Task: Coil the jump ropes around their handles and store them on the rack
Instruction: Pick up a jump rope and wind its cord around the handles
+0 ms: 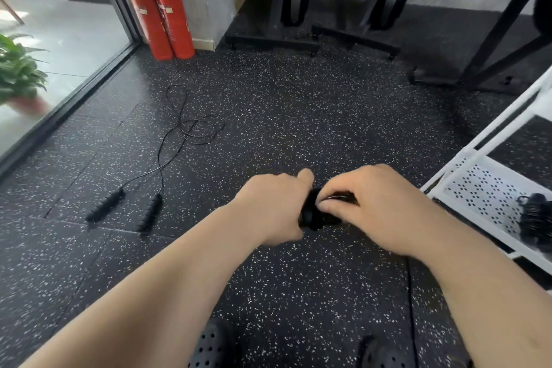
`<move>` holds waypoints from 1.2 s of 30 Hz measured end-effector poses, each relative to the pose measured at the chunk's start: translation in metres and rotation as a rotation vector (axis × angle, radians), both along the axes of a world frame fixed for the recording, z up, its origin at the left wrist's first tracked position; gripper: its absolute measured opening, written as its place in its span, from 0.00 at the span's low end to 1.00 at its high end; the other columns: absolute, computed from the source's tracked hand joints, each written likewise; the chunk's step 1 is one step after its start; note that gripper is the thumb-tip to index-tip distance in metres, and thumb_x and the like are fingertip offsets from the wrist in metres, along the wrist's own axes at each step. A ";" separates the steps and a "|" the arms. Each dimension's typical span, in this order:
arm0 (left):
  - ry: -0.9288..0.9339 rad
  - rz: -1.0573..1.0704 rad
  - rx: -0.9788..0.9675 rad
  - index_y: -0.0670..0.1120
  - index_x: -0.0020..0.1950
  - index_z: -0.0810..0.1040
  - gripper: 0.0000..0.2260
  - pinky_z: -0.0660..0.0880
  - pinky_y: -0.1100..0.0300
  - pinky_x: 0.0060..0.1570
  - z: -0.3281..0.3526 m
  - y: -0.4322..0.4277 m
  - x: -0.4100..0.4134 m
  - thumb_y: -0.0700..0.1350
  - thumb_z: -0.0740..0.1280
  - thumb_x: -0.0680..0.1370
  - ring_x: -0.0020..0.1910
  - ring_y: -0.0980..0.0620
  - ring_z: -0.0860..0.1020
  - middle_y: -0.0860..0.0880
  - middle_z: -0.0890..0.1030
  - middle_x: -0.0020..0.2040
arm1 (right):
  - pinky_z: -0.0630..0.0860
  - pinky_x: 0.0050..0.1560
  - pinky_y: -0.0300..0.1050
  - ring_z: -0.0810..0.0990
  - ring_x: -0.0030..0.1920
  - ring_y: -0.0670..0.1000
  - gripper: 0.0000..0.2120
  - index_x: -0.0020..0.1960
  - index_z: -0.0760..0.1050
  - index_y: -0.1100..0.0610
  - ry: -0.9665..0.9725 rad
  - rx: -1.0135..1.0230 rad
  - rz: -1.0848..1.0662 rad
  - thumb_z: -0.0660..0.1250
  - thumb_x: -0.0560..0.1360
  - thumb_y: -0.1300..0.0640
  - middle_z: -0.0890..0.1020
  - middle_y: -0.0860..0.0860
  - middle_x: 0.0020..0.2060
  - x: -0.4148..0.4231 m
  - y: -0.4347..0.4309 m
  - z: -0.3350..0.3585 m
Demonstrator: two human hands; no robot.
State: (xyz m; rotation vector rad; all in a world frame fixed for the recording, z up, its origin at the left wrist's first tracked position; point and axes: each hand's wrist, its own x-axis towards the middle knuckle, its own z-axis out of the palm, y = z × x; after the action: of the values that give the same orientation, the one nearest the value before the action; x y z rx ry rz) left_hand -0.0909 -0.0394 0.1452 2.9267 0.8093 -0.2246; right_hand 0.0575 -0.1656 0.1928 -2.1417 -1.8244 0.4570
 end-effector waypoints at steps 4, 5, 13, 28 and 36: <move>-0.046 -0.190 -0.026 0.51 0.63 0.63 0.27 0.78 0.50 0.45 0.003 -0.014 0.001 0.57 0.74 0.73 0.44 0.45 0.79 0.53 0.75 0.45 | 0.84 0.49 0.52 0.86 0.37 0.45 0.06 0.43 0.85 0.46 0.381 -0.014 -0.087 0.81 0.73 0.49 0.87 0.45 0.36 0.025 0.004 -0.002; -0.069 -0.202 -0.040 0.52 0.62 0.63 0.27 0.77 0.51 0.45 0.005 -0.016 0.001 0.57 0.74 0.73 0.43 0.46 0.78 0.54 0.73 0.44 | 0.83 0.49 0.51 0.86 0.38 0.46 0.08 0.42 0.85 0.48 0.436 -0.002 -0.108 0.83 0.71 0.48 0.87 0.46 0.36 0.030 0.004 -0.003; -0.335 -0.160 -0.323 0.59 0.56 0.57 0.30 0.70 0.55 0.37 0.027 -0.020 -0.002 0.54 0.78 0.70 0.39 0.52 0.77 0.54 0.78 0.43 | 0.75 0.36 0.35 0.79 0.36 0.46 0.12 0.44 0.83 0.59 0.885 0.154 -0.187 0.78 0.72 0.49 0.83 0.51 0.37 0.041 0.000 -0.014; -0.682 0.360 -0.525 0.58 0.64 0.62 0.32 0.80 0.51 0.36 0.021 0.007 -0.002 0.51 0.79 0.69 0.35 0.55 0.81 0.54 0.82 0.44 | 0.62 0.35 0.45 0.69 0.34 0.48 0.13 0.46 0.82 0.55 1.288 0.149 -0.528 0.62 0.83 0.63 0.76 0.51 0.35 -0.016 0.026 -0.044; -0.557 0.272 -0.475 0.60 0.62 0.61 0.31 0.77 0.52 0.37 0.017 0.010 -0.003 0.49 0.78 0.69 0.38 0.54 0.81 0.56 0.81 0.45 | 0.69 0.43 0.42 0.75 0.31 0.37 0.12 0.49 0.82 0.49 0.874 0.188 -0.435 0.67 0.83 0.43 0.79 0.38 0.29 -0.022 0.018 -0.033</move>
State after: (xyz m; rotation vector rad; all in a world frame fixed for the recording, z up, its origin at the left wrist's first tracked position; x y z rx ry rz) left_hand -0.0941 -0.0295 0.1626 2.2326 0.8879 0.3556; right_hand 0.0351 -0.1471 0.1593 -1.7122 -0.8606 0.8821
